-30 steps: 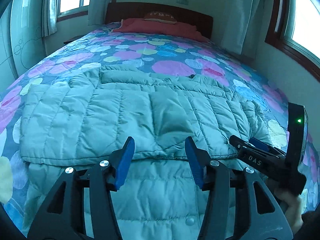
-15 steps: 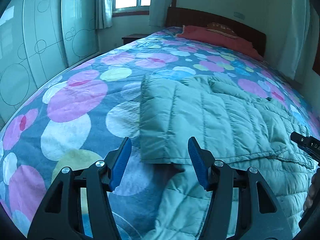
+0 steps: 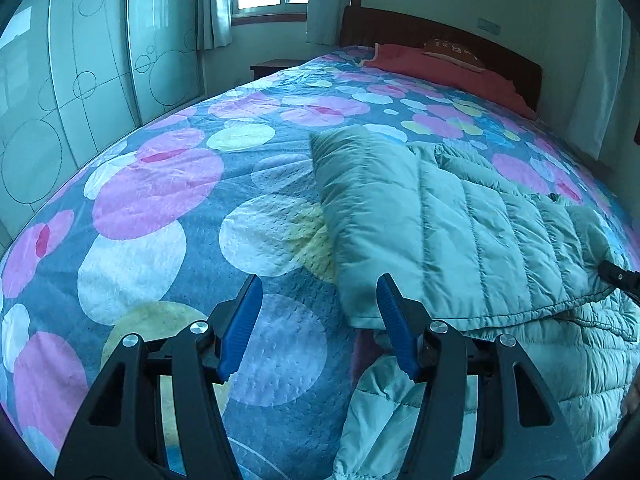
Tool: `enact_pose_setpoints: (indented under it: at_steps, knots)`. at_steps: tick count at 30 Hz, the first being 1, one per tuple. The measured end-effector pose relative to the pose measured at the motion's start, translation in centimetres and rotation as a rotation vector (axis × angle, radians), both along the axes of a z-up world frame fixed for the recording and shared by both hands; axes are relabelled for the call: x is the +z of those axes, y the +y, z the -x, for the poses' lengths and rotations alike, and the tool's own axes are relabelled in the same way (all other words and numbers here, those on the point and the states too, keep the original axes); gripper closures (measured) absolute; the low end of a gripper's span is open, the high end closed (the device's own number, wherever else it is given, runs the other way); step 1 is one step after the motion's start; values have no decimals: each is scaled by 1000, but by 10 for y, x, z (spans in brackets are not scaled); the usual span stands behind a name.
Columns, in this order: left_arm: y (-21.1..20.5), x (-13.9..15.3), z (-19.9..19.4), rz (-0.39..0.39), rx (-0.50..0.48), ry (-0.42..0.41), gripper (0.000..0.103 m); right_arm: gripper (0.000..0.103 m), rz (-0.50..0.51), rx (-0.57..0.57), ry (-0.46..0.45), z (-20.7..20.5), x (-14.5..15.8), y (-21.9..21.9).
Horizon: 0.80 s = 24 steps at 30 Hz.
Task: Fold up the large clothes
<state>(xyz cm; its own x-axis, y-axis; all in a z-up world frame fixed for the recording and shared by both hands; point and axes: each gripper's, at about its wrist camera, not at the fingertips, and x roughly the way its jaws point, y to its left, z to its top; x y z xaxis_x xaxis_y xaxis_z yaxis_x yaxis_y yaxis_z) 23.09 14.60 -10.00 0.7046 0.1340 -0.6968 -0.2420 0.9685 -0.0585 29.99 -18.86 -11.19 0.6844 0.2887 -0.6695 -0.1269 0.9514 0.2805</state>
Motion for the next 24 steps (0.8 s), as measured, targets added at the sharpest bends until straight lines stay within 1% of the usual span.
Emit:
enact_pose_setpoints:
  at_steps: [2,5,8,12,14,15,16,17,18,19,21,23,24]
  knots:
    - [-4,3,-3,-5,-8,-7,43,97,29,-41,-25,4,9,-23]
    - [-10,3,-11,-9,-21,-2,43,97,79,-110,-33,4,11,-59]
    - [-19,2,-18,-11,-38,6,43,97,84,-161,5,1,2,-92]
    - [-34,0,-26,-50,-71,18,43,96,73,-185,65,-5,-18,-119]
    - [-38,-1,-29,-57,-86,28,43,90,59,-188,101,-7,-26,-124]
    - [-40,0,-31,-56,-92,29,43,82,54,-191,116,-7,-27,-126]
    - [-40,1,-33,-52,-95,30,43,71,52,-200,117,-6,-26,-127]
    - [-40,3,-36,-47,-98,28,43,64,50,-215,105,-4,-22,-129]
    - [-40,4,-40,-41,-101,27,43,53,50,-229,86,-1,-17,-130]
    - [-41,6,-43,-37,-104,26,43,48,55,-248,52,3,-9,-130]
    - [-44,9,-54,-33,-112,26,43,47,78,-271,2,3,4,-128]
    - [-49,12,-69,-19,-126,29,43,47,70,-240,-19,-7,11,-121]
    - [-52,12,-77,-29,-134,27,43,47,66,-223,-14,-14,12,-116]
